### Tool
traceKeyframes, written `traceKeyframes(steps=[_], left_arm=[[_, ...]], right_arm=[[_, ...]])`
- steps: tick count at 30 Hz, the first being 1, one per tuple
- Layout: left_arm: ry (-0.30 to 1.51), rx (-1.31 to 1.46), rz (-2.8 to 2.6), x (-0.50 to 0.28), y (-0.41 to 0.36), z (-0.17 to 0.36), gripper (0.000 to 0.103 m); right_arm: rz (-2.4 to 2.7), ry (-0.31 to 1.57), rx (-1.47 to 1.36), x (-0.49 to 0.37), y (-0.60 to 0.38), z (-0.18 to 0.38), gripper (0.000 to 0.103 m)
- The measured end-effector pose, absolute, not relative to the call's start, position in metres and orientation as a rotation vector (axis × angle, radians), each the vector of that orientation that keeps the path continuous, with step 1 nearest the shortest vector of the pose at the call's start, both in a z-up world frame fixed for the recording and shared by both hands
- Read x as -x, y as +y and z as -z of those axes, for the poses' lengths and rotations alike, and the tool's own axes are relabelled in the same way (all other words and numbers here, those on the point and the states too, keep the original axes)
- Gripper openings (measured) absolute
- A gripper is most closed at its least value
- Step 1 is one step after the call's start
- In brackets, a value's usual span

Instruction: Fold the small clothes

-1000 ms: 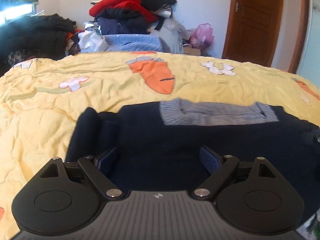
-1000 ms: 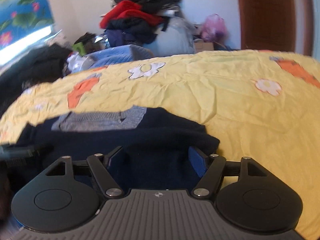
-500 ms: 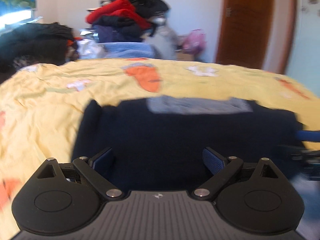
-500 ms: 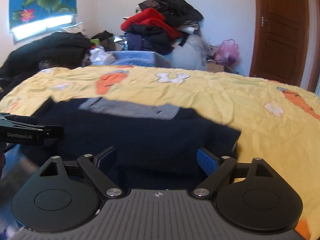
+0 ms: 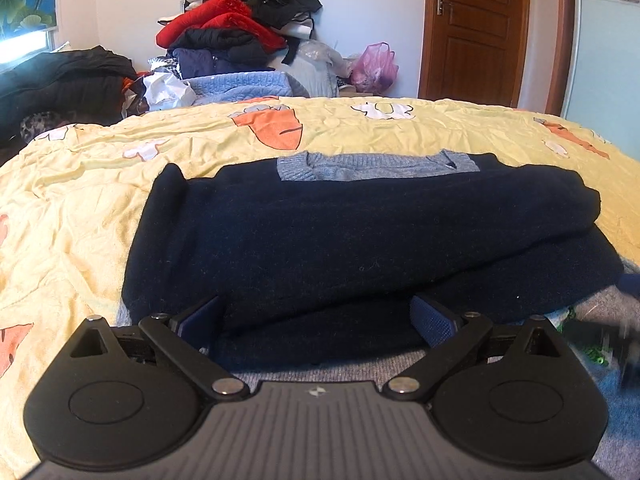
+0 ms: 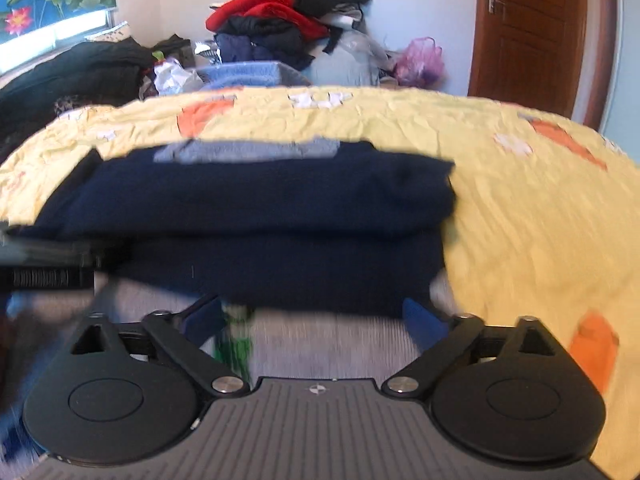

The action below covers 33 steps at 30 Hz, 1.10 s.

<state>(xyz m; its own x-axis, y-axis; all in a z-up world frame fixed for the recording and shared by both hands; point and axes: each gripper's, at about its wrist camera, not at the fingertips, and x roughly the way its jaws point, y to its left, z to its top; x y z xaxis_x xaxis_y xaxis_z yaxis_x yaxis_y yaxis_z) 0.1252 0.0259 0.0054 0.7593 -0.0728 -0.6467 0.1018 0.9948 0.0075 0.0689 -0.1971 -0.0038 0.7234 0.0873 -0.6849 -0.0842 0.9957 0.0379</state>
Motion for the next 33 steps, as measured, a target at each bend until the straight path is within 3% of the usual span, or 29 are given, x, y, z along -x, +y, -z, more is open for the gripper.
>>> traceKeyframes(steps=[14, 21, 33], left_arm=[[0.713, -0.069, 0.045, -0.119, 0.021, -0.005, 0.102], [0.811, -0.012, -0.015, -0.096, 0.025, -0.010, 0.102], [0.745, -0.007, -0.007, -0.069, 0.027, -0.003, 0.103]], right_arm=[[-0.075, 0.722, 0.015, -0.062, -0.195, 0.010, 0.103], [-0.075, 0.721, 0.013, -0.062, -0.195, 0.009, 0.103], [-0.073, 0.722, 0.014, -0.062, -0.194, 0.009, 0.103]])
